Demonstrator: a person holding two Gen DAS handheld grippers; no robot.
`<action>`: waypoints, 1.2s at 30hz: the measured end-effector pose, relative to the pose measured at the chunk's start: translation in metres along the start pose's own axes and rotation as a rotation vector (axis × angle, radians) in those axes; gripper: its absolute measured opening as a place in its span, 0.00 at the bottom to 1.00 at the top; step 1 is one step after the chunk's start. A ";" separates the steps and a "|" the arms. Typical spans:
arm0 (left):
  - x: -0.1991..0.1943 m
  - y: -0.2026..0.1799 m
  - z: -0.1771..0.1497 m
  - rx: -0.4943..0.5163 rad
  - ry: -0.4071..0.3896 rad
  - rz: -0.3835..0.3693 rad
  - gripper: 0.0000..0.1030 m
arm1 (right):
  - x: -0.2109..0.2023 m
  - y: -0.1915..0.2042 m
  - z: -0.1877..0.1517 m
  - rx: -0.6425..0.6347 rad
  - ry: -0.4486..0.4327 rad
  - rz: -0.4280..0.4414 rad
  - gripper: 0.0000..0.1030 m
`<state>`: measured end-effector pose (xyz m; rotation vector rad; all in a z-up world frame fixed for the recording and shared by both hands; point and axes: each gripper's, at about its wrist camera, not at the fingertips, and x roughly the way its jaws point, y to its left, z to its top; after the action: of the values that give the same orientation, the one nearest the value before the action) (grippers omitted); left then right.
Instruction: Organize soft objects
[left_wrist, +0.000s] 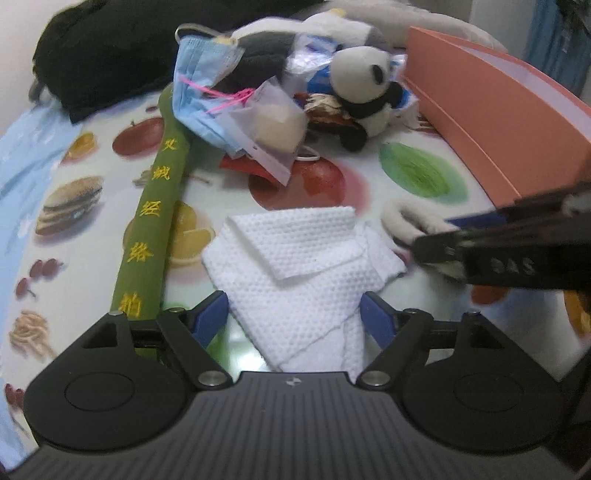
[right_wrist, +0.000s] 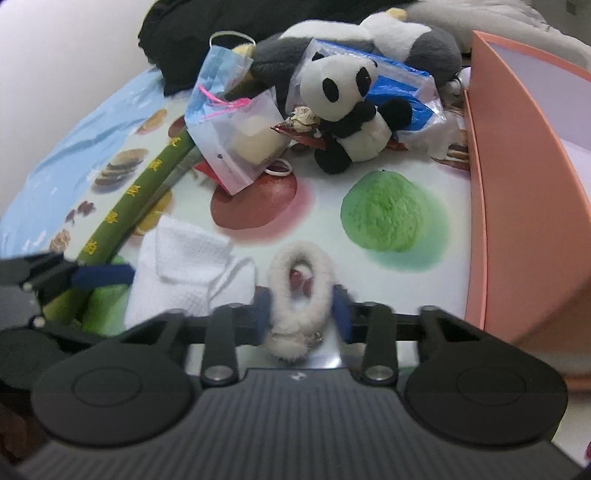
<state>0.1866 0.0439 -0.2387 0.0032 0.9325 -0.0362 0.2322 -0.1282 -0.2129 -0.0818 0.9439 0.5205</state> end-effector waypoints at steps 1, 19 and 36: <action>0.004 0.002 0.006 -0.022 0.012 -0.007 0.79 | 0.001 -0.003 0.004 0.004 0.019 0.005 0.19; 0.025 0.016 0.058 -0.167 0.141 -0.029 0.15 | 0.002 -0.012 0.036 0.068 0.100 0.017 0.12; -0.092 0.021 0.059 -0.255 -0.117 -0.161 0.15 | -0.104 0.025 0.031 0.086 -0.203 -0.048 0.12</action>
<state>0.1797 0.0669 -0.1303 -0.3070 0.8139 -0.0658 0.1948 -0.1381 -0.1085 0.0257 0.7631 0.4339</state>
